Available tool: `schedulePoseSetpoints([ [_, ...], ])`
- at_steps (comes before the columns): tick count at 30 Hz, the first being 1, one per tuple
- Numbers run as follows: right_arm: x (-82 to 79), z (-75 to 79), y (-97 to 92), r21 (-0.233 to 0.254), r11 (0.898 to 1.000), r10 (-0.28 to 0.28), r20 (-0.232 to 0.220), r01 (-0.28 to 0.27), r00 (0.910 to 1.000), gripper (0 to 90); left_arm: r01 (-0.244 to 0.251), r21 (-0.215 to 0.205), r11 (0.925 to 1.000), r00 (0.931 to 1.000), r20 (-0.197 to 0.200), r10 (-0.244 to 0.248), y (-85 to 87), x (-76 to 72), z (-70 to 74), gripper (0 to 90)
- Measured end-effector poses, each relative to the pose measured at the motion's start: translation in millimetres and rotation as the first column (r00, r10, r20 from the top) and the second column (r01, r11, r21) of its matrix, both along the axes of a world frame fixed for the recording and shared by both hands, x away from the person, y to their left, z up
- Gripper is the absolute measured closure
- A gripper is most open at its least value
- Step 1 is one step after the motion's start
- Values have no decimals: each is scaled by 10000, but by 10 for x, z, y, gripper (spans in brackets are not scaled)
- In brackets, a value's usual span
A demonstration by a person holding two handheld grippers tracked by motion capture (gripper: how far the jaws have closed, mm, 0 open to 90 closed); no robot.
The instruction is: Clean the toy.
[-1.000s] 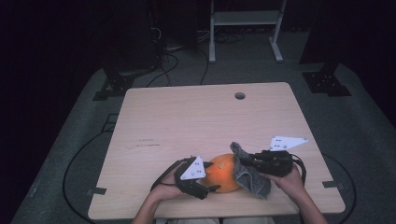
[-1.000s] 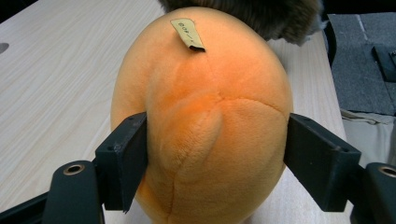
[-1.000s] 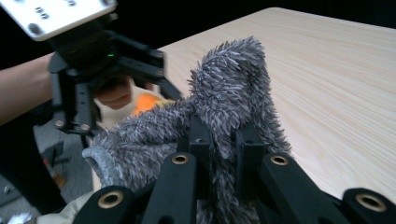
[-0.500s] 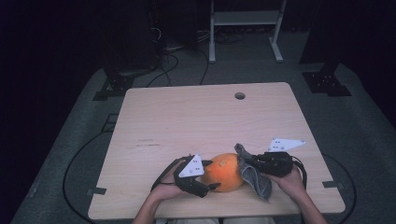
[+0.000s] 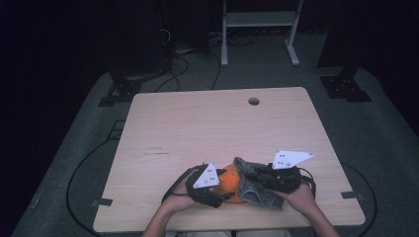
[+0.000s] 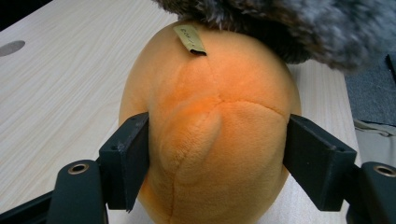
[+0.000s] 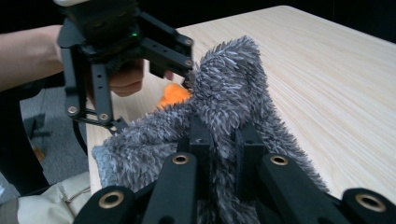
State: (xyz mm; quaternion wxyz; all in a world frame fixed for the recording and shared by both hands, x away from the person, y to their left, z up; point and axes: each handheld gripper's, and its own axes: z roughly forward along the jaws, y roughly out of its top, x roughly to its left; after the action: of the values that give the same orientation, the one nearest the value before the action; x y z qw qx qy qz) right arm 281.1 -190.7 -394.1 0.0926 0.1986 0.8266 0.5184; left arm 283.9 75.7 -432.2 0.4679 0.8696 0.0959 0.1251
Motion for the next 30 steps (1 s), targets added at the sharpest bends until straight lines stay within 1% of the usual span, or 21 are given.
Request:
schedulePoseSetpoints([
  [1, -7, 5, 14, -89, 10000, -6, 98, 7, 10000, 803, 3, -39, 10000, 10000, -26, -3, 6, 1, -1, 264],
  [2, -4, 2, 12, -84, 10000, -22, 92, 23, 10000, 803, -23, -116, 9999, 10000, -46, 23, 14, 3, -4, 253],
  [4, 30, -29, -29, -27, 9999, -125, -27, 125, 9999, 803, -101, -136, 9999, 9999, -109, 100, 27, 16, 6, 210],
  [6, 71, -78, -103, 39, 9993, -365, -177, 366, 9992, 803, -289, -210, 9994, 9990, -345, 282, 37, 39, 11, 174],
  [7, 84, -98, -138, 98, 9989, -458, -262, 461, 9986, 803, -345, -370, 9987, 9982, -499, 327, 37, 46, 5, 176],
  [8, 103, -115, -171, 154, 9983, -563, -336, 568, 9979, 803, -340, -485, 9982, 9979, -566, 312, 36, 50, -4, 196],
  [9, 116, -127, -200, 176, 9976, -659, -432, 667, 9969, 802, -343, -517, 9981, 9980, -545, 314, 35, 47, -8, 226],
  [11, 127, -129, -232, 162, 9970, -745, -473, 754, 9961, 802, -420, -571, 9975, 9988, -281, 404, 29, 29, 4, 303],
  [12, 123, -118, -236, 146, 9969, -770, -443, 777, 9960, 802, -477, -553, 9973, 9988, -134, 470, 18, 19, 29, 324],
  [13, 110, -84, -235, 137, 9968, -785, -342, 790, 9963, 803, -521, -563, 9971, 9986, -69, 518, 7, 11, 55, 349],
  [15, 72, -11, -216, 222, 9979, -605, -197, 609, 9980, 803, -587, -633, 9963, 9982, 90, 594, -24, -9, 96, 367],
  [17, 6, 90, -152, 238, 9993, -279, 142, 275, 9995, 804, -573, -402, 9975, 9976, 378, 588, -72, -42, 137, 377],
  [18, -29, 127, -106, 251, 9996, -104, 236, 98, 9997, 804, -546, -339, 9979, 9971, 509, 562, -98, -61, 145, 379],
  [19, -67, 156, -46, 199, 9998, 45, 340, -52, 9994, 804, -482, -244, 9985, 9967, 641, 497, -115, -78, 152, 380],
  [20, -91, 169, 1, 65, 9999, 140, 460, -143, 9988, 803, -319, -84, 9995, 9957, 868, 325, -142, -108, 158, 383],
  [21, -116, 175, 70, -277, 9994, 241, 660, -223, 9975, 803, -258, 11, 9997, 9945, 1013, 255, -153, -120, 158, 383],
  [22, -122, 169, 94, -475, 9986, 249, 730, -215, 9970, 804, -207, 135, 9997, 9940, 1074, 191, -155, -130, 147, 383],
  [24, -84, 114, 89, -520, 9985, 185, 552, -156, 9983, 804, -90, 142, 9999, 9955, 947, 77, -133, -122, 112, 385],
  [26, -37, 60, 41, -552, 9985, -22, 402, 45, 9992, 804, -26, 76, 10000, 9967, 816, 20, -117, -113, 88, 386],
  [27, -4, 26, -7, -437, 9989, -140, 240, 150, 9996, 804, 3, 77, 10000, 9968, 800, -9, -111, -108, 85, 386],
  [30, 54, -33, -112, -364, 9983, -458, -34, 456, 9989, 804, 79, -11, 10000, 9979, 651, -78, -92, -88, 71, 379],
])
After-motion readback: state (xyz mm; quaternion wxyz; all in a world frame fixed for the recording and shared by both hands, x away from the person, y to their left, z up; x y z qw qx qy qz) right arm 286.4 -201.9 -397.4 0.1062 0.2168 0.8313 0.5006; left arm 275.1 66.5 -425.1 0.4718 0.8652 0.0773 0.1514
